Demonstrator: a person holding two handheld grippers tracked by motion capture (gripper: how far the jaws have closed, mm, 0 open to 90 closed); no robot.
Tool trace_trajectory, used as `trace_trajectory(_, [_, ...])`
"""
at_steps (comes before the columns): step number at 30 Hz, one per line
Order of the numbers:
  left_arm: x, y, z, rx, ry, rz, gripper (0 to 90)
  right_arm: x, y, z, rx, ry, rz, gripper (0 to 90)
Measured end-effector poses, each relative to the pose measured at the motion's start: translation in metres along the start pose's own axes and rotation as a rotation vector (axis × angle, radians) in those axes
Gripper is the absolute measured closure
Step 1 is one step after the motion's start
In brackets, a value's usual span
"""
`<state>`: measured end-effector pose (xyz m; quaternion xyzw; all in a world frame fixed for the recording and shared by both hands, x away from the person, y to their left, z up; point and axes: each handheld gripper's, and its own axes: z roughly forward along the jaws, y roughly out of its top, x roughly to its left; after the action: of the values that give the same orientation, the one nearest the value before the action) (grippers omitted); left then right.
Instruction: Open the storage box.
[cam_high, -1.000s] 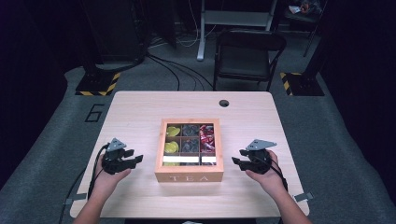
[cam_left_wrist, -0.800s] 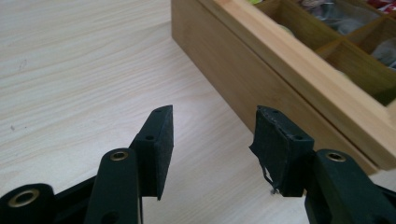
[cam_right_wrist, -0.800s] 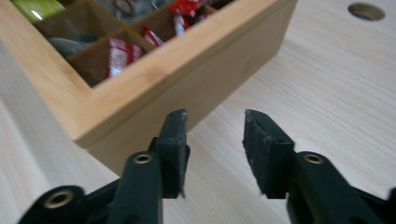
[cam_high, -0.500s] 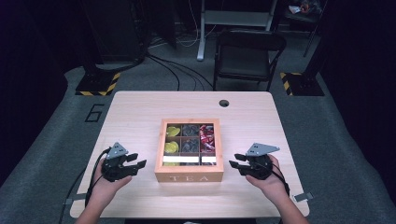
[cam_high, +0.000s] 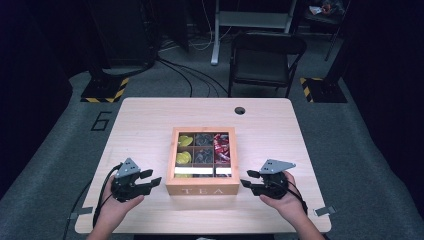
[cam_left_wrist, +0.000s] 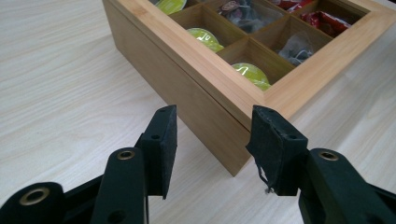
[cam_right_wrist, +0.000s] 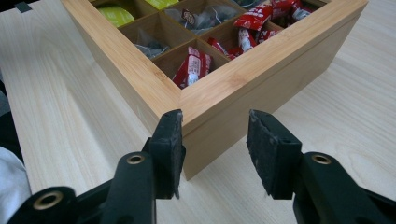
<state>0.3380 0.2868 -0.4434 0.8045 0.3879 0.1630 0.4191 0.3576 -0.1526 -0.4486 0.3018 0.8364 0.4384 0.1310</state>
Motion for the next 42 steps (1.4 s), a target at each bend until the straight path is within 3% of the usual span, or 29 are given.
trace_trajectory(9, [-0.010, -0.004, 0.004, 0.013, -0.050, 0.027, 51.3, 0.012, -0.001, -0.002, -0.023, 0.011, -0.017, 52.4])
trace_trajectory(16, [-0.014, -0.010, 0.013, 0.019, -0.081, 0.025, 51.6, 0.012, -0.008, 0.007, -0.011, 0.038, 0.014, 52.0])
trace_trajectory(24, [-0.015, -0.015, 0.020, 0.030, -0.080, 0.033, 51.7, 0.016, -0.011, 0.016, 0.004, 0.051, -0.001, 51.1])
trace_trajectory(30, [-0.016, -0.018, 0.024, 0.033, -0.086, 0.016, 53.8, 0.017, -0.012, 0.019, 0.009, 0.055, -0.011, 51.2])
trace_trajectory(42, [-0.017, -0.020, 0.030, 0.041, -0.096, 0.016, 58.5, 0.012, -0.015, 0.027, 0.021, 0.062, 0.035, 55.5])
